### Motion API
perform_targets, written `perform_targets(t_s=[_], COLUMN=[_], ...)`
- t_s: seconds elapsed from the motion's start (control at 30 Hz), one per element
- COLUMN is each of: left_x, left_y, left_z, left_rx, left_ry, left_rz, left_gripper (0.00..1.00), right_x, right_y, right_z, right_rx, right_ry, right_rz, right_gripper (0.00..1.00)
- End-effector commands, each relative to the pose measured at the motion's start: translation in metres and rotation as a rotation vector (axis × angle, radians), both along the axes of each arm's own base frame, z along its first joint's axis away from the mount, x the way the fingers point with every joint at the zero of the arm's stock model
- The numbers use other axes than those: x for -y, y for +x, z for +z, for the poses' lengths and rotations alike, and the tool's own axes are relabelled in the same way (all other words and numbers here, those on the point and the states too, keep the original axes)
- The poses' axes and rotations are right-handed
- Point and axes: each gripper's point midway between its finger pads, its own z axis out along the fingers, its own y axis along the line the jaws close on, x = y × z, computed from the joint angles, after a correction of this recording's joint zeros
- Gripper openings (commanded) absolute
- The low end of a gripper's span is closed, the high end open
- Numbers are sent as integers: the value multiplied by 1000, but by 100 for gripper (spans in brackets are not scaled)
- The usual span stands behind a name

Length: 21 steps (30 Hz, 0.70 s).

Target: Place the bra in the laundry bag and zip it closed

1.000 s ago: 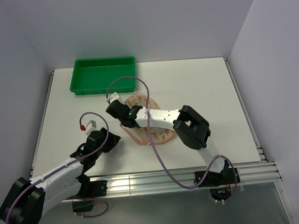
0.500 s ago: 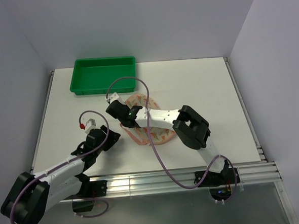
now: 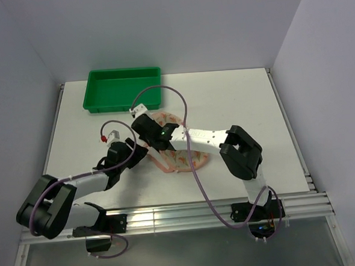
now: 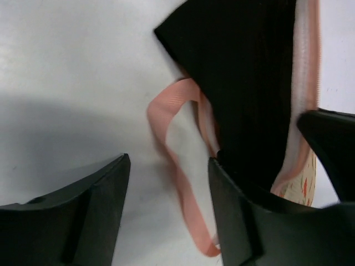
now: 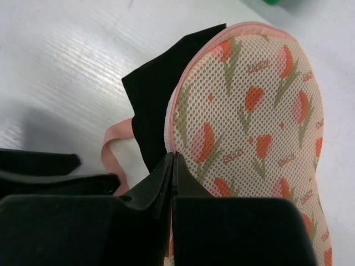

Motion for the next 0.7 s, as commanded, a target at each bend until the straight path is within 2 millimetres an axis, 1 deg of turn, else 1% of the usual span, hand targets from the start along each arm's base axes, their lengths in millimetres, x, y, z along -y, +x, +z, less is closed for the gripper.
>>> perform_targets(t_s=[0.0, 0.07, 0.1, 0.13, 0.17, 0.2, 0.23, 0.27, 0.3, 0.33, 0.43, 0.47, 0.5, 0.53, 0.57, 0.63, 0.67], left_x=[12, 22, 22, 23, 21, 19, 16, 11, 9, 8, 6, 7, 5, 2, 3, 5, 7], left_y=[17, 21, 20, 20, 19, 18, 18, 21, 22, 24, 29, 32, 34, 31, 35, 33, 33], left_z=[5, 5, -3, -4, -7, -11, -12, -12, -11, -9, 6, 23, 34, 38, 68, 94, 127], left_rx=[35, 32, 12, 10, 6, -3, -2, 4, 10, 23, 64, 108, 135, 136, 203, 250, 323], left_ry=[-6, -22, -18, -19, -13, 1, 14, 33, 42, 51, 53, 37, 36, 54, 29, 10, -30], left_rz=[-41, -76, -79, -81, -76, -71, -65, -43, -34, -33, -22, -20, -9, -12, -6, -24, -26], left_gripper=[63, 52, 42, 35, 28, 15, 10, 6, 0, 0, 0, 0, 0, 0, 0, 0, 0], right_x=[-3, -3, -2, -1, 0, 1, 1, 3, 5, 5, 13, 20, 25, 28, 33, 43, 47], right_y=[5, 4, 4, 4, 6, 6, 5, 6, 4, 3, 3, 3, 4, 4, 1, 5, 4], right_z=[28, 32, 32, 32, 37, 37, 38, 45, 44, 47, 54, 59, 63, 67, 79, 93, 117], right_rx=[41, 44, 43, 42, 45, 47, 44, 51, 46, 44, 44, 52, 60, 65, 75, 93, 130], right_ry=[100, 116, 118, 120, 129, 137, 147, 168, 172, 185, 215, 233, 246, 266, 316, 373, 435], right_rz=[-15, -16, -19, -19, -23, -25, -24, -29, -28, -23, -36, -48, -56, -60, -53, -65, -63], right_gripper=[0, 0, 0, 0, 0, 0, 0, 0, 0, 0, 0, 0, 0, 0, 0, 0, 0])
